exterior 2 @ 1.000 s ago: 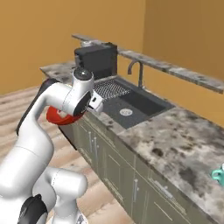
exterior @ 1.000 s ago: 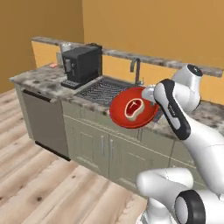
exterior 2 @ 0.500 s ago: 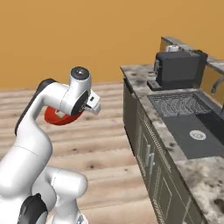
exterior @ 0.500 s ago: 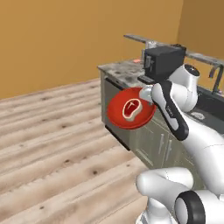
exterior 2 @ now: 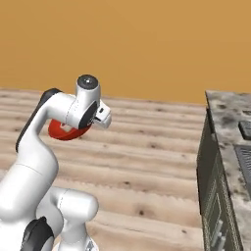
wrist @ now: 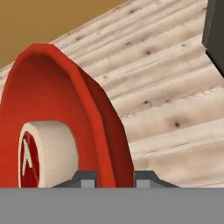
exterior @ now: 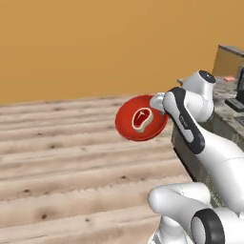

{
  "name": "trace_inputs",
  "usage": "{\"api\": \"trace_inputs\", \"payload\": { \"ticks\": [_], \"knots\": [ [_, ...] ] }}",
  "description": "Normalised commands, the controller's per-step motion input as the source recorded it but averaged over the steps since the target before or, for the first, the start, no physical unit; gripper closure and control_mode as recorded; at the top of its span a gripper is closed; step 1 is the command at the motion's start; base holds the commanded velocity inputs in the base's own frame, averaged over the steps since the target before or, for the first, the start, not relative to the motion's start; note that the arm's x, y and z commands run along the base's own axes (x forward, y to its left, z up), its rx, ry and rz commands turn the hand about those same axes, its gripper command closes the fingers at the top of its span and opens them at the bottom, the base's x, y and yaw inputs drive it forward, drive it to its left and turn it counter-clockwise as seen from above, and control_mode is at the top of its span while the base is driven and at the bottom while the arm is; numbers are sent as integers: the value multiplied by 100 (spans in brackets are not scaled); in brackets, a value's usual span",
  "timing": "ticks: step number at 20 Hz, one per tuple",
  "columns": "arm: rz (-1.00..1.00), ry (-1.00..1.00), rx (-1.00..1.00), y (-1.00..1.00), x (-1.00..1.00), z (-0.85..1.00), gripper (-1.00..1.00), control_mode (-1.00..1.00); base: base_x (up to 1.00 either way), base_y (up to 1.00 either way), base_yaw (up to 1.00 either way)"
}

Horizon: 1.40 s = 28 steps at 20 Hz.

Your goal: Move the mug from next to the sink to the open cabinet. Then, move the bowl with the steak to the fridge to clear the area for faucet cleaning.

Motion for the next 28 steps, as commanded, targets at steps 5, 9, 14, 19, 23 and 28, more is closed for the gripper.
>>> {"api": "trace_inputs", "payload": {
  "ticks": [5,9,14,19,23,28],
  "knots": [
    [0,0,0,0,0,0,100,100,100,24,57],
    [0,0,0,0,0,0,100,100,100,23,55],
    [0,0,0,0,0,0,100,100,100,29,49],
    [0,0,0,0,0,0,100,100,100,37,42],
    [0,0,0,0,0,0,100,100,100,31,50],
    [0,0,0,0,0,0,100,100,54,6,81]
  ]
}}
